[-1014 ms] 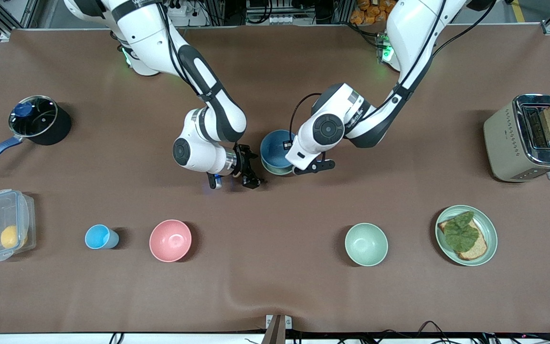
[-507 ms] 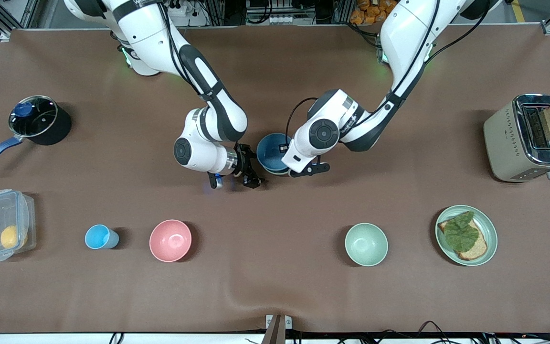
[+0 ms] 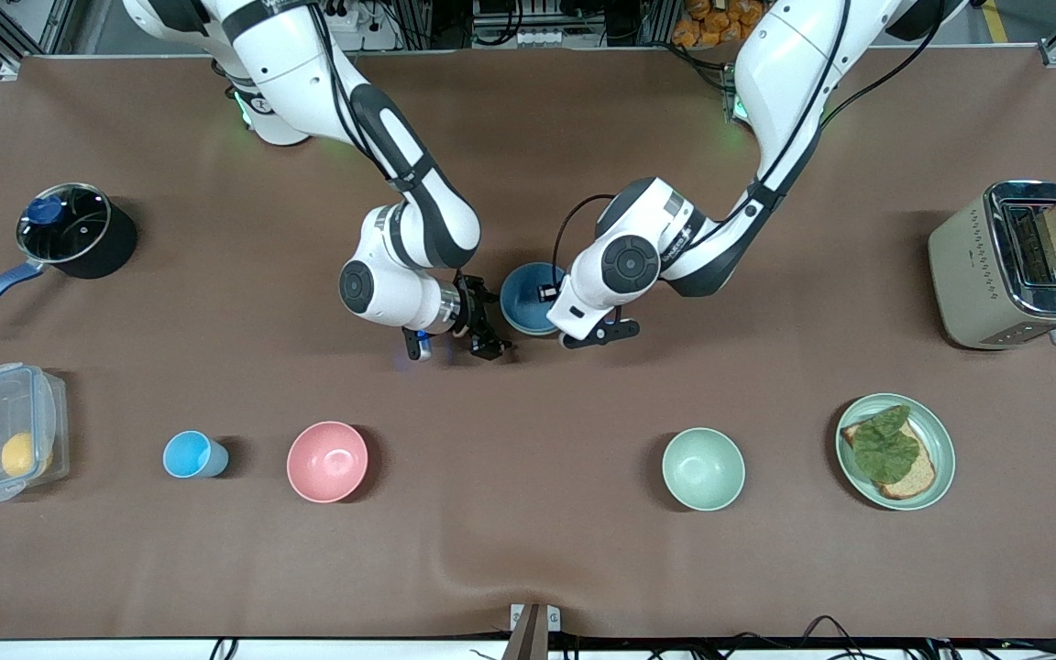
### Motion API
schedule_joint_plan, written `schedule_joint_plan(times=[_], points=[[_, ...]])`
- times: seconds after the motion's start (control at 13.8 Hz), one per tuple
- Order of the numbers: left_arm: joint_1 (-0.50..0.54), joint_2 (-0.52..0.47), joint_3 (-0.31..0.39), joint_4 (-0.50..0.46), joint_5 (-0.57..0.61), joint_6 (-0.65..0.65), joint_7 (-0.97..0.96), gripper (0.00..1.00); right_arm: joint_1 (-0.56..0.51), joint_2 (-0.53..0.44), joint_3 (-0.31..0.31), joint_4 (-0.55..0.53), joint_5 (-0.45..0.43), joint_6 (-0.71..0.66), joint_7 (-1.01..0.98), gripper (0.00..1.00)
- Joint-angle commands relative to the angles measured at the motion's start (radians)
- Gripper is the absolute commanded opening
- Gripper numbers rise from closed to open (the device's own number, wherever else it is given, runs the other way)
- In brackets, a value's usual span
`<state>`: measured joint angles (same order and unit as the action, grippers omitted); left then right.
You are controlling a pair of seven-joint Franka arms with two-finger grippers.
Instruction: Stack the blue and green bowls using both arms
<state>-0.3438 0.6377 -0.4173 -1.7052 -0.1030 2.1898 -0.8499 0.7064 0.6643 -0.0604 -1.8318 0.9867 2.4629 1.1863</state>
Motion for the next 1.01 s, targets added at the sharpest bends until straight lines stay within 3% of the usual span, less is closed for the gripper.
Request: schedule_joint_plan(times=[0.0, 0.22, 0.43, 0.72, 0.94], points=[[0.008, -0.053, -0.002, 0.002, 0.014, -0.044, -0.009, 1.00, -0.008, 0.005, -0.004, 0.008, 0.011, 0.001, -0.049, 1.00], [0.048, -0.099, -0.001, 0.021, 0.078, -0.106, -0.009, 1.00, -0.062, -0.025, -0.022, 0.006, 0.003, -0.155, -0.187, 1.00], [0.130, -0.151, -0.001, 0.056, 0.115, -0.212, -0.006, 1.00, -0.073, -0.081, -0.125, 0.006, -0.170, -0.410, -0.226, 1.00], [0.230, -0.259, 0.000, 0.071, 0.158, -0.314, 0.041, 1.00, -0.073, -0.161, -0.242, 0.011, -0.284, -0.603, -0.261, 1.00], [0.301, -0.318, -0.003, 0.091, 0.193, -0.350, 0.109, 1.00, -0.073, -0.193, -0.344, 0.017, -0.302, -0.728, -0.357, 1.00]])
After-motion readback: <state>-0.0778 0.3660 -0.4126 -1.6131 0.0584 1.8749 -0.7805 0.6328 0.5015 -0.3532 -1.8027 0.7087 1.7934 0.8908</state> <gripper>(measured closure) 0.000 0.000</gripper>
